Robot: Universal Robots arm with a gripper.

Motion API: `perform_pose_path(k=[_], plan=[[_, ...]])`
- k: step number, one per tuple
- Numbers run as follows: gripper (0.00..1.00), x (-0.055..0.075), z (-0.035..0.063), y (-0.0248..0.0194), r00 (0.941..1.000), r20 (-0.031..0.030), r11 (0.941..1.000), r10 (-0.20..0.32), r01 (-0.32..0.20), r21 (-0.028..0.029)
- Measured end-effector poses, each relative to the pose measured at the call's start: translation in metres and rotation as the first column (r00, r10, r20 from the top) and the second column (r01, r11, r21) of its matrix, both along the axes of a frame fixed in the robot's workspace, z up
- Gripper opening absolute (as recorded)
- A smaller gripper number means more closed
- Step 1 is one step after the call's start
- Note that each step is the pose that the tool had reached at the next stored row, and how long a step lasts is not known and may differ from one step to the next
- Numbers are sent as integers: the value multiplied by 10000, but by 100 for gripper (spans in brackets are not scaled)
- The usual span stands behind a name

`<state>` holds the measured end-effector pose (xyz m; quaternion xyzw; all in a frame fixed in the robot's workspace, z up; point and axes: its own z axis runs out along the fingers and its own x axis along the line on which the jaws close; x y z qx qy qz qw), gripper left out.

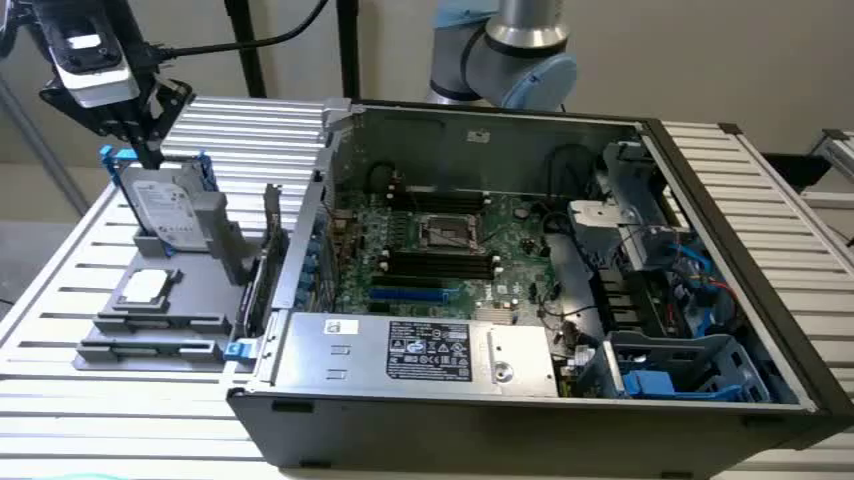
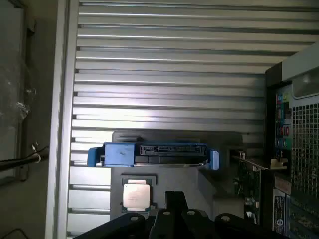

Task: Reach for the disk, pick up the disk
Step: 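Reach for the disk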

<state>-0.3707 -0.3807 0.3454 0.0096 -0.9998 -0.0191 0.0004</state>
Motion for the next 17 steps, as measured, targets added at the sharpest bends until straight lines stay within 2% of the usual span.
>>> perform_pose_path(k=[14,17], plan=[[11,-7,1,1,10000,-2,10000,-1,1,-1],[11,-55,4,33,10000,0,10000,0,0,0]])
